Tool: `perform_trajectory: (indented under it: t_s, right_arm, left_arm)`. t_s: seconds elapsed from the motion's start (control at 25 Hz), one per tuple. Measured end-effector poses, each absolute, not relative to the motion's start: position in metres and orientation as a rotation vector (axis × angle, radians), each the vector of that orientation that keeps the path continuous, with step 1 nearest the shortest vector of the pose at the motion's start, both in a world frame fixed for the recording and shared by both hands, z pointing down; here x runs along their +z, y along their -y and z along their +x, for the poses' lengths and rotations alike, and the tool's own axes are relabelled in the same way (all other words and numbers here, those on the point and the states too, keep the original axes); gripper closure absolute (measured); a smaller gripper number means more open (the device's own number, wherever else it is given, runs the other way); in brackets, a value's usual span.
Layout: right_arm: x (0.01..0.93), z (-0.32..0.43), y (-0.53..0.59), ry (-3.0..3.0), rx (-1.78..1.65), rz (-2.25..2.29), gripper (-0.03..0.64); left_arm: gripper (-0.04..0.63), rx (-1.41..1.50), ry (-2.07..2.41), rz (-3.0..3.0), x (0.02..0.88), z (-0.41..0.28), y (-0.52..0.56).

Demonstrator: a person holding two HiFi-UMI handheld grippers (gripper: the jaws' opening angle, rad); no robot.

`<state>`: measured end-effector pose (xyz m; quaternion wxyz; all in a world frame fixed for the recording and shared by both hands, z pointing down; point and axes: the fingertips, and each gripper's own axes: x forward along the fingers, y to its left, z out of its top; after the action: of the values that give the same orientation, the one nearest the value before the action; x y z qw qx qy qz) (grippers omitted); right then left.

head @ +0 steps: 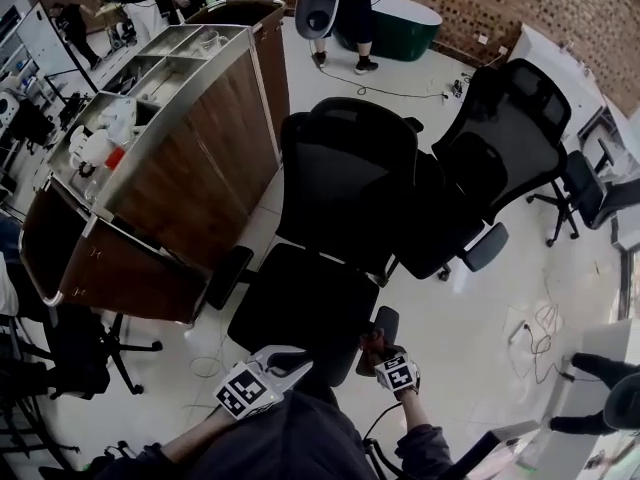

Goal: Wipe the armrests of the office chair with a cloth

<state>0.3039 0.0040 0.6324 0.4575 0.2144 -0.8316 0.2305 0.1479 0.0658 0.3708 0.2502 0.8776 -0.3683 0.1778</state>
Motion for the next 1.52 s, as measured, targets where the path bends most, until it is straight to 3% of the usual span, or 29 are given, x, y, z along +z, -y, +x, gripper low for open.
perform_trajectory:
  t_s: [0.4,1.0,1.52]
  right_arm:
    - [0.653,0.319,0.072,2.021,0.603,0.679,0.569]
    - [0.625,0.306,-0.067,2.144,0.628,0.594,0.569]
    - [0.637,0.416,-0.016,2.087,0.890,1.056,0.569]
  left_arm:
    - [0.520,0.507,1.066,2.330,0.372,0.139,-0.086]
    - [0.520,0.529,0.826,2.474,0.391,0.202,-0.071]
    - [0.520,0.548,0.617,2.429,0.427,0.231,-0.095]
